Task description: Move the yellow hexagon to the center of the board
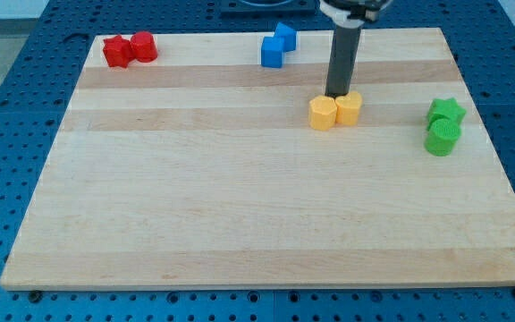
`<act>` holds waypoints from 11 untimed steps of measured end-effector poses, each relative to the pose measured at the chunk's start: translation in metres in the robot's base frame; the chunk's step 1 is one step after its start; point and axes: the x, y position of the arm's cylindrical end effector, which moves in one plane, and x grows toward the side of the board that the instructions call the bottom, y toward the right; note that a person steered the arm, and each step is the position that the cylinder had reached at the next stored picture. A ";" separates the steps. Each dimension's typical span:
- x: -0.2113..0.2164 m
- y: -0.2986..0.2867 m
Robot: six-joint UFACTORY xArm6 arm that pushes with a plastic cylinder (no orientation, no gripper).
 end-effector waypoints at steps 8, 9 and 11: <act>0.043 -0.075; 0.037 -0.073; 0.015 0.029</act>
